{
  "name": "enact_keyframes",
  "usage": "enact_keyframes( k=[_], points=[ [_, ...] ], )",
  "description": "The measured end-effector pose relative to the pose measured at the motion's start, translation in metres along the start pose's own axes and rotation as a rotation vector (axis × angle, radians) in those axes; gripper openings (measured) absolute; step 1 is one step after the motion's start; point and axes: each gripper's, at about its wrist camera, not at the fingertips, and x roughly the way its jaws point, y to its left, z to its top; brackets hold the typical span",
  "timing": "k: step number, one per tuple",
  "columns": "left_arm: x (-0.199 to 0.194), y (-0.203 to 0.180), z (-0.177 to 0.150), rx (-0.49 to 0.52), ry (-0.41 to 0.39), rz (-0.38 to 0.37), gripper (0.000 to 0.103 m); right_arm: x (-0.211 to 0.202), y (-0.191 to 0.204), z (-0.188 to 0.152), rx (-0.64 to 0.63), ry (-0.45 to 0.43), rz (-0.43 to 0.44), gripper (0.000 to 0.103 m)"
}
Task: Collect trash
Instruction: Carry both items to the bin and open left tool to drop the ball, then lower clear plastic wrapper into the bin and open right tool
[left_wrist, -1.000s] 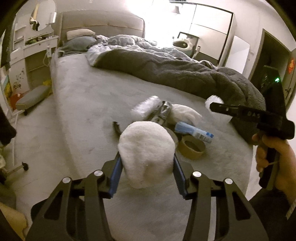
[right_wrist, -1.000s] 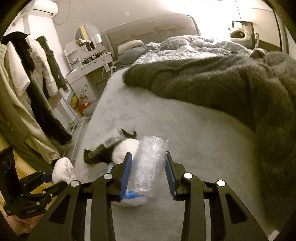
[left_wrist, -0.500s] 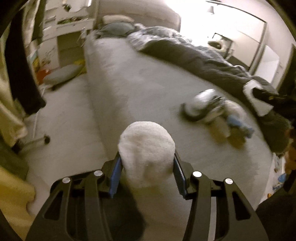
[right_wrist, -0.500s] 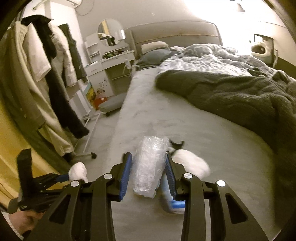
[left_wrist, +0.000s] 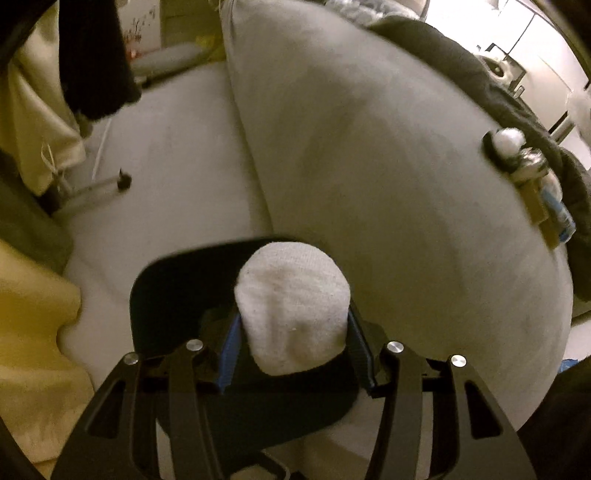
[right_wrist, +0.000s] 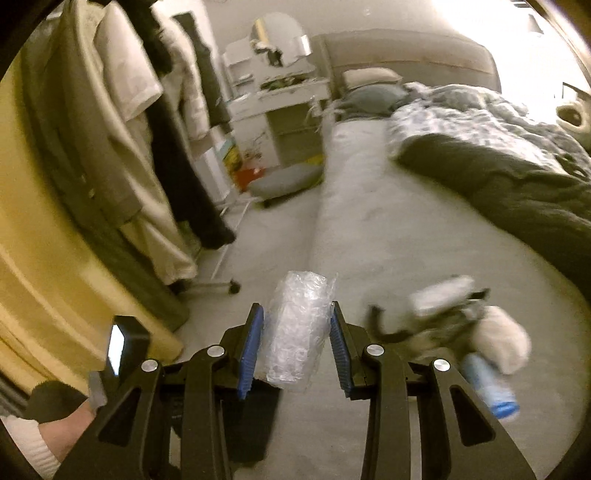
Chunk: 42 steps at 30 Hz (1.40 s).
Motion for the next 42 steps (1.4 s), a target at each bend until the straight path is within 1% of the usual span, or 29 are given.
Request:
enact_keyframes(
  k=[5,8,13,17,18,20,23,24,27,34,42],
  points=[
    [0.01,0.021,-0.016,-0.013,0.076,0.021,0.055,0.025,0.037,-0.001,-0.031,0.057,0.048,0.036],
    [0.015,0.033,-0.026,-0.034,0.116,0.014,0.055,0.045,0.057,-0.005,-0.055,0.116,0.061,0.036],
    [0.016,0.05,-0.036,-0.066,0.156,0.016,0.056,0.081,0.083,-0.018,-0.08,0.226,0.084,0.036],
    [0.011,0.062,-0.042,-0.075,0.162,0.028,0.06,0.103,0.095,-0.027,-0.093,0.288,0.084,0.036],
    [0.009,0.065,-0.043,-0.077,0.159,0.03,0.063,0.105,0.094,-0.029,-0.09,0.297,0.084,0.036],
    [0.003,0.068,-0.043,-0.087,0.144,0.032,0.066,0.113,0.095,-0.033,-0.079,0.32,0.084,0.036],
    [-0.005,0.083,-0.043,-0.102,0.12,0.023,0.076,0.122,0.098,-0.037,-0.079,0.339,0.081,0.036],
    [-0.008,0.085,-0.044,-0.105,0.114,0.021,0.077,0.125,0.101,-0.038,-0.081,0.347,0.079,0.036],
    [-0.016,0.092,-0.047,-0.104,0.089,0.023,0.078,0.133,0.104,-0.041,-0.082,0.361,0.076,0.036],
    [-0.04,0.106,-0.049,-0.111,0.016,0.029,0.078,0.155,0.116,-0.053,-0.096,0.409,0.074,0.036],
    [-0.068,0.117,-0.052,-0.12,-0.075,0.04,0.077,0.18,0.133,-0.069,-0.129,0.465,0.067,0.037]
  ],
)
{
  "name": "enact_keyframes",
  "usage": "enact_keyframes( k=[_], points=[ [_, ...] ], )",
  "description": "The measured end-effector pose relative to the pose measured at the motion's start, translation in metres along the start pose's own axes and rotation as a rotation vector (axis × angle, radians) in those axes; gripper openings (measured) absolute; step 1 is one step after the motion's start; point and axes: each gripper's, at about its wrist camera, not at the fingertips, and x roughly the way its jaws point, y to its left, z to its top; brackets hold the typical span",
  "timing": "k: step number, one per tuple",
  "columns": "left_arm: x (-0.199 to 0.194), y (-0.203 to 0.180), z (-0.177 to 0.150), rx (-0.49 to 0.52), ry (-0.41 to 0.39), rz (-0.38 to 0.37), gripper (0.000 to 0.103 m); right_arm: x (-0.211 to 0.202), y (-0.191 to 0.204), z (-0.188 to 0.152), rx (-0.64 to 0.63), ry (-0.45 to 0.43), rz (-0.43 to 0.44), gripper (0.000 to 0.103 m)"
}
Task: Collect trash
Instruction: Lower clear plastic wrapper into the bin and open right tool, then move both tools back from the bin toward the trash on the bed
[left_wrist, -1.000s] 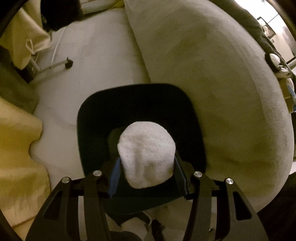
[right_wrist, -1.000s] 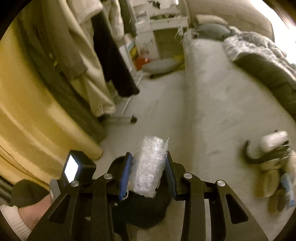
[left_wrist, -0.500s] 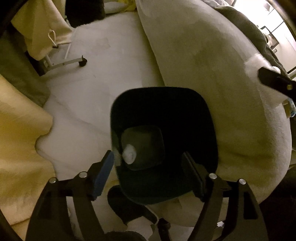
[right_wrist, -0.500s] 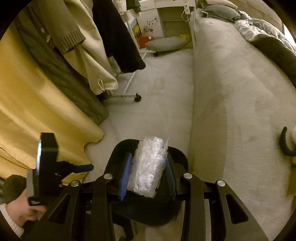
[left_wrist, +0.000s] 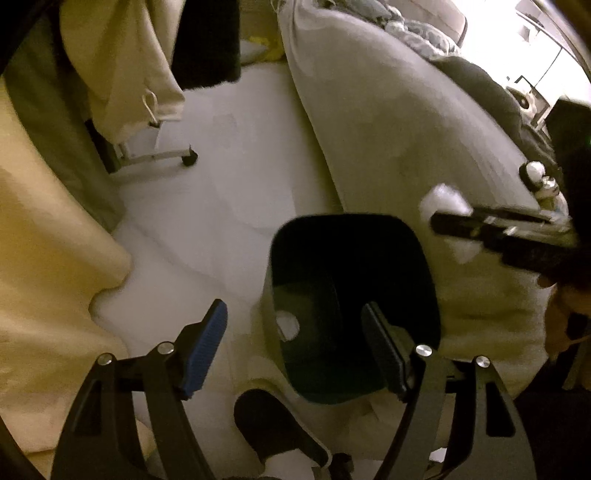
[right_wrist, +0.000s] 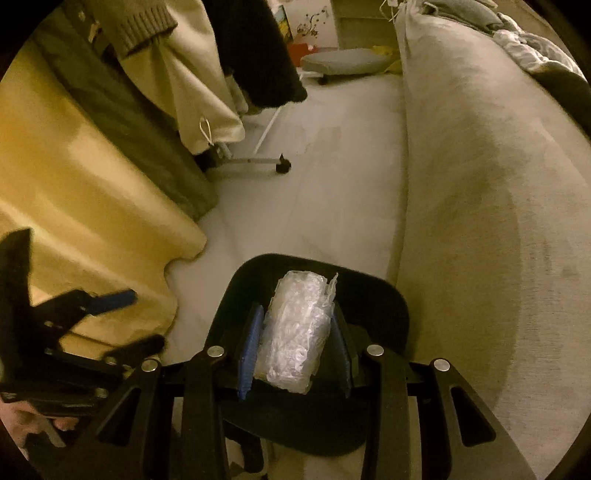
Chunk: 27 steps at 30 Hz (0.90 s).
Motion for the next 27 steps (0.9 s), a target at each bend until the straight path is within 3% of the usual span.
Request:
enact_keyframes(
  k=[12,18,25,27],
  points=[
    [-0.041,0.0,0.006,0.033,-0.154,-0.007,0.065,0.041,0.008,-0.005,-0.029,0.085,-0.034,0.038],
    [-0.068,-0.007,0.014,0.049,-0.265,-0.001,0.062,0.071,0.01,-0.019,-0.068,0.176,-0.085,0.038],
    [-0.098,-0.014,0.021,0.052,-0.381,-0.02,0.058,0.077,0.013,-0.024,-0.087,0.176,-0.102,0.038],
    [-0.104,-0.018,0.023,0.054,-0.402,-0.023,0.058,0.079,0.01,-0.026,-0.076,0.177,-0.101,0.046]
  ],
)
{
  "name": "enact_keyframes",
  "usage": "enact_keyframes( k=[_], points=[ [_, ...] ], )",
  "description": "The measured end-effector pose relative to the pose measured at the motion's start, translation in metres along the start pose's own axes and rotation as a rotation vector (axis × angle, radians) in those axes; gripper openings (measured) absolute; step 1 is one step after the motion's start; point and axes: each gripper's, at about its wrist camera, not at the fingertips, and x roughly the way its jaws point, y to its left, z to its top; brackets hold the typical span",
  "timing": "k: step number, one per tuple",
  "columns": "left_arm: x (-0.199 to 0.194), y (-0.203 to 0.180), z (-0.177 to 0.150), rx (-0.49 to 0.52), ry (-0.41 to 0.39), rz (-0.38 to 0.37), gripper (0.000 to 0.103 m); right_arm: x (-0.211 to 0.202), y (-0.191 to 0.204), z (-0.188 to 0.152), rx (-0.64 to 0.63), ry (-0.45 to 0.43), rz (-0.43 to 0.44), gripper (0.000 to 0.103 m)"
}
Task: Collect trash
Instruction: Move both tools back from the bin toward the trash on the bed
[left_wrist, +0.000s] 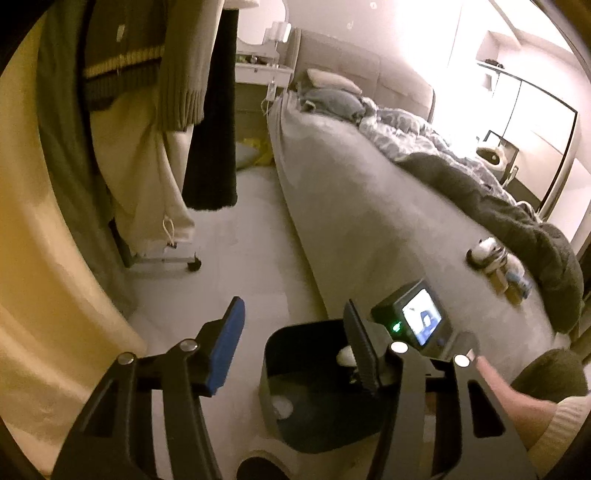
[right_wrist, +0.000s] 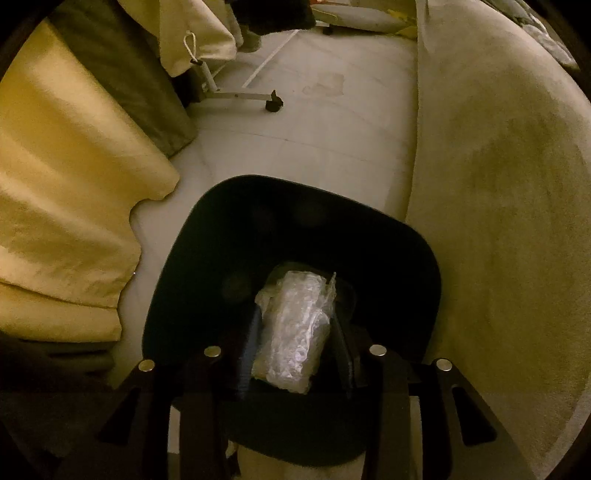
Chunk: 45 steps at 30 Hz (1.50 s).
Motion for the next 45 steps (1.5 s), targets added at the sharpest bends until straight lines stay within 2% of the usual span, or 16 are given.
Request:
enact_keyframes(
  k=[2,4,6,7,8,16,21,26,33,36,45],
  points=[
    [-0.004,-0.005,0.003,0.008,-0.017,0.0,0.058,0.004,-0.001,-0.002,0.001,0.004,0.001,0.058],
    [-0.007,-0.01,0.006,0.014,-0.031,-0.004,0.058,0.005,-0.003,-0.005,0.0,0.007,0.005,0.061],
    [-0.01,-0.014,0.01,0.013,-0.042,-0.011,0.058,0.002,-0.004,-0.006,0.005,0.0,0.023,0.068],
    [-0.011,-0.017,0.012,0.015,-0.051,-0.011,0.058,0.0,-0.005,-0.006,0.005,-0.012,0.035,0.076],
    [-0.012,-0.018,0.014,0.017,-0.06,-0.011,0.058,-0.003,-0.005,-0.006,0.005,-0.024,0.043,0.08],
    [-0.027,-0.048,0.039,0.041,-0.159,0.001,0.058,-0.038,-0.003,-0.011,0.014,-0.139,0.097,0.081],
    [-0.033,-0.073,0.053,0.048,-0.212,-0.037,0.058,-0.063,-0.008,-0.013,-0.009,-0.214,0.143,0.081],
    [-0.026,-0.088,0.058,0.035,-0.229,-0.054,0.06,-0.101,-0.011,-0.024,-0.079,-0.297,0.121,0.081],
    [-0.015,-0.114,0.061,0.052,-0.237,-0.065,0.061,-0.158,-0.053,-0.049,-0.085,-0.446,0.101,0.085],
    [-0.011,-0.136,0.062,0.102,-0.249,-0.066,0.063,-0.181,-0.073,-0.061,-0.08,-0.501,0.074,0.085],
    [0.011,-0.189,0.061,0.145,-0.223,-0.15,0.07,-0.226,-0.139,-0.1,0.016,-0.594,-0.01,0.087]
  ],
)
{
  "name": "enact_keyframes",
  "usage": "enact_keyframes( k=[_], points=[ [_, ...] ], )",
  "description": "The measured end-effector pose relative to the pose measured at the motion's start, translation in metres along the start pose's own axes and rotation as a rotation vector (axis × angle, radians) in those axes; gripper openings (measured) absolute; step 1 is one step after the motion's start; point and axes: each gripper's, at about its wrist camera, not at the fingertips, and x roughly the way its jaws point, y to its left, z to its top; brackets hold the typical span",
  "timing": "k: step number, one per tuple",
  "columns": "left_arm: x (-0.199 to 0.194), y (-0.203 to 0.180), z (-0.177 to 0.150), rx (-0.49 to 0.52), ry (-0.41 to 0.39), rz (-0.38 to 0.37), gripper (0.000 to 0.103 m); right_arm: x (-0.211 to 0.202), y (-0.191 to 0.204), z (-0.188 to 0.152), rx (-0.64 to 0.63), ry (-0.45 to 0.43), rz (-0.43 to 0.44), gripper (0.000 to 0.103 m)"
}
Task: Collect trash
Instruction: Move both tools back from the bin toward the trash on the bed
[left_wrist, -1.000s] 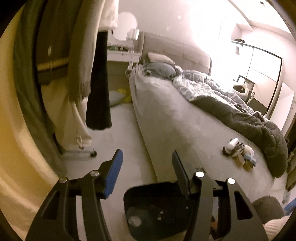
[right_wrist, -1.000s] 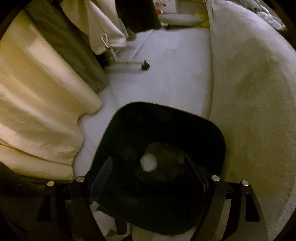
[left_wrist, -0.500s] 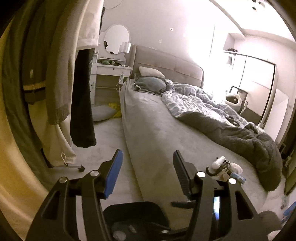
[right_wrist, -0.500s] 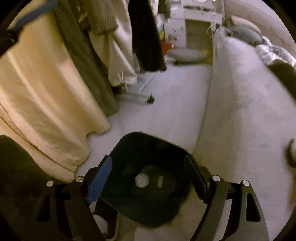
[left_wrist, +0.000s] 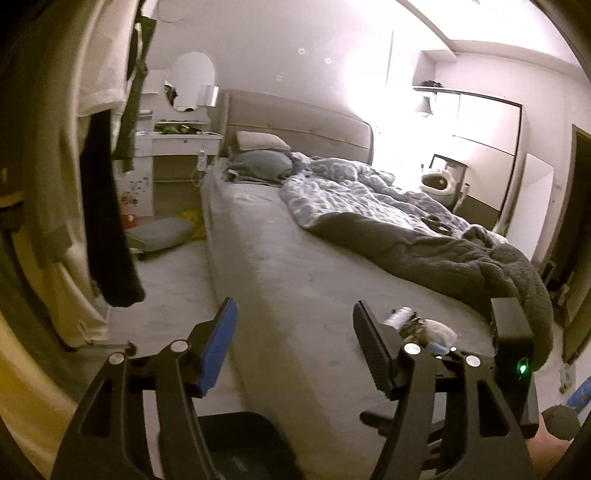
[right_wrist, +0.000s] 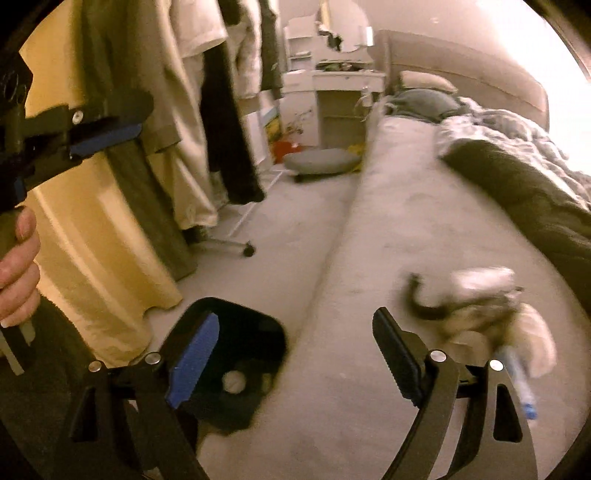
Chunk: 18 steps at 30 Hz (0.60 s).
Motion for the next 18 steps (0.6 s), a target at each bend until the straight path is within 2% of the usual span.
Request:
enact_keyframes(
  k=[10,12,18],
  points=[
    [0.032,-0.044,-0.008,0.057,0.062,-0.065,0.076,-0.037,-0.067,-0.016,0.126,-0.081,-0.112,0.089],
    [0.037,-0.05,-0.009,0.061,0.068,-0.071,0.079,-0.043,-0.081,-0.02,0.161,-0.091,-0.135,0.089],
    [0.055,-0.062,-0.016,0.066,0.106,-0.084,0.081,-0.053,-0.117,-0.037,0.273,-0.119,-0.158,0.09]
  ],
)
